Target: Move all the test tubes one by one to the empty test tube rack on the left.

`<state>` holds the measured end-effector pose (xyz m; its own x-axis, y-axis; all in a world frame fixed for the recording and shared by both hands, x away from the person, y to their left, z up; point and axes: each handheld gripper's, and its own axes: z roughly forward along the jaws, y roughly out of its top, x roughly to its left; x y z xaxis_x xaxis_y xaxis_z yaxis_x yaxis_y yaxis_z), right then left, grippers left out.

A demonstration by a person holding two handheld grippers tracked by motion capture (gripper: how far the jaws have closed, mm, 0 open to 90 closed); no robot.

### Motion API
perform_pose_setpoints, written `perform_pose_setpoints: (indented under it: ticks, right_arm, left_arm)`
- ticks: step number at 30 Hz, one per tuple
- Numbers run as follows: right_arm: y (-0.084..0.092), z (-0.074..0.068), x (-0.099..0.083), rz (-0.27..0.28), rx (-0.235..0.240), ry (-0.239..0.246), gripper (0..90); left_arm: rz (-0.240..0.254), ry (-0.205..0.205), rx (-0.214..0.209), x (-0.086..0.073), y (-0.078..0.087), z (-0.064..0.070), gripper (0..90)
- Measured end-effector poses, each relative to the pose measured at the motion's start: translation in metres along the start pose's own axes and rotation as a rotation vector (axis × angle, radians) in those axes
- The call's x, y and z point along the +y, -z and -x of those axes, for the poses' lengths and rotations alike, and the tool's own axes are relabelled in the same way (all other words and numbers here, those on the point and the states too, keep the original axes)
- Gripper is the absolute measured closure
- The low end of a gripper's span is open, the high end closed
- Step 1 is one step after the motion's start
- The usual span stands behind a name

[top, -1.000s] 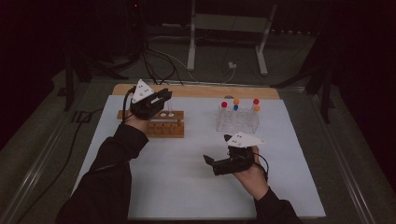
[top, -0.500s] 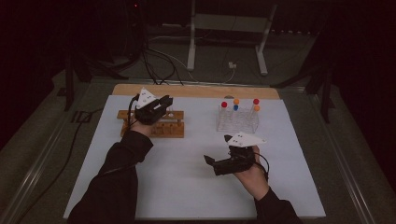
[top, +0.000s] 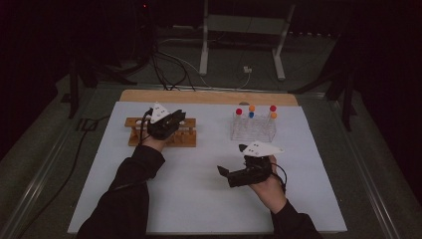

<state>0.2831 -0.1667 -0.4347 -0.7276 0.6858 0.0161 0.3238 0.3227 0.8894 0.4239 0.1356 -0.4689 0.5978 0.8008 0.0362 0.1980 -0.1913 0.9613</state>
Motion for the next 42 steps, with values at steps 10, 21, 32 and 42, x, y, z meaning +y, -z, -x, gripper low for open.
perform_pose_setpoints:
  ticks: [10, 21, 32, 42]
  right_arm:
    - [0.001, 0.0, 0.002, 0.003, 0.008, 0.004, 0.0]
    - [0.006, 0.002, 0.011, 0.016, 0.011, 0.001, 0.0]
    - [0.013, 0.023, 0.02, 0.031, -0.017, -0.022, 0.0]
    - [0.015, 0.044, 0.033, 0.071, -0.057, -0.038, 0.0]
  left_arm:
    - [-0.029, -0.03, -0.014, -0.002, -0.001, 0.0, 77.4]
    - [-0.076, -0.009, -0.033, 0.006, -0.001, -0.002, 61.8]
    - [-0.082, 0.015, -0.087, 0.027, 0.028, -0.003, 15.9]
    - [-0.061, -0.017, -0.199, 0.036, 0.077, 0.007, 2.6]
